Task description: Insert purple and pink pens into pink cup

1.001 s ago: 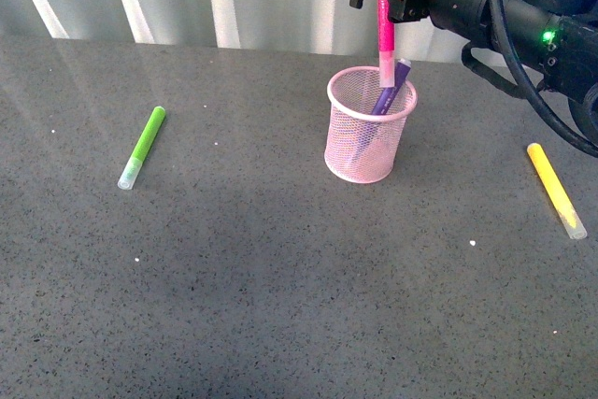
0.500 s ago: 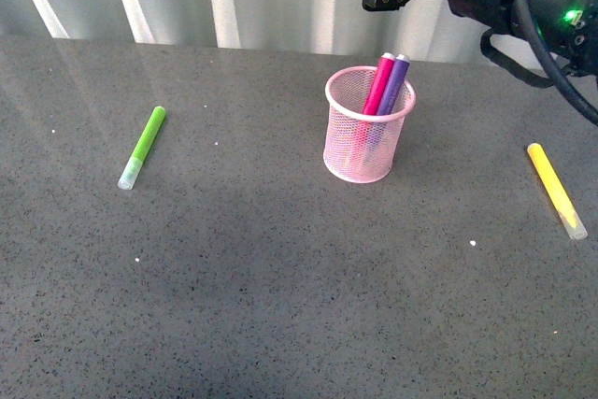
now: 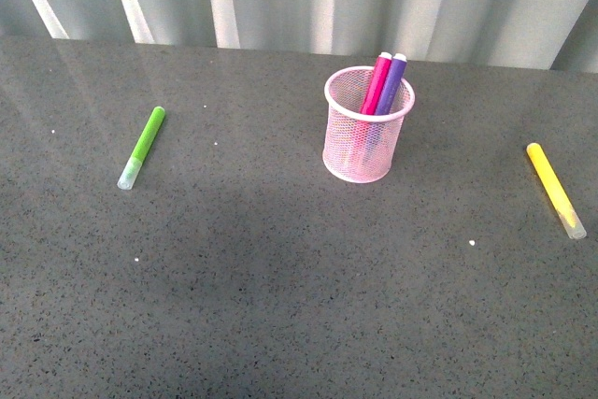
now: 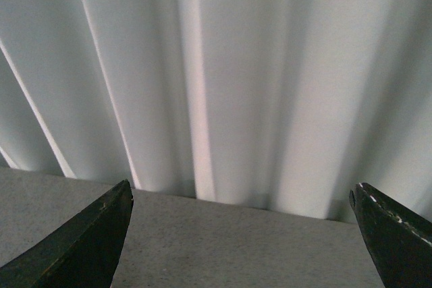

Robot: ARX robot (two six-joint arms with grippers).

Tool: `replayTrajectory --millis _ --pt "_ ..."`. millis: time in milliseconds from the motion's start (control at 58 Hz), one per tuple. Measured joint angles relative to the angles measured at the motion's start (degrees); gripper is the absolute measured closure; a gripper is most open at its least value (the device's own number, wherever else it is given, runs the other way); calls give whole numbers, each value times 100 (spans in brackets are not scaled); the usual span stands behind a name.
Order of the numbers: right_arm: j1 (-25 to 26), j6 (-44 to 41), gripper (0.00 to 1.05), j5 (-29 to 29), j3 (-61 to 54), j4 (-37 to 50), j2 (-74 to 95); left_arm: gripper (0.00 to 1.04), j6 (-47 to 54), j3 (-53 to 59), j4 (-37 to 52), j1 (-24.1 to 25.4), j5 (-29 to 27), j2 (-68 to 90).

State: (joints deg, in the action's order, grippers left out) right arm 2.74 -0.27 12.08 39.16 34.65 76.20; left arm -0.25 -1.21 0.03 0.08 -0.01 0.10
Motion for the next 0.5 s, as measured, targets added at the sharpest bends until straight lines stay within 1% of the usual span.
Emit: replayTrajectory --millis 207,397,414,449,483,500 --pt "1108 11 7 756 -348 -911 -1672 7 0 0 0 0 0 0" --pt "1707 188 7 1156 -654 -1464 -2675 7 0 0 0 0 0 0" --pt "1733 192 8 1132 -675 -1552 -2778 7 0 0 0 0 0 0" --pt "1692 151 16 800 -772 -1952 -3093 7 0 0 0 0 0 0" --pt "1563 109 26 540 -1128 -2181 -3556 7 0 0 0 0 0 0" --pt "1537 105 28 514 -1200 -2199 -3635 7 0 0 0 0 0 0"
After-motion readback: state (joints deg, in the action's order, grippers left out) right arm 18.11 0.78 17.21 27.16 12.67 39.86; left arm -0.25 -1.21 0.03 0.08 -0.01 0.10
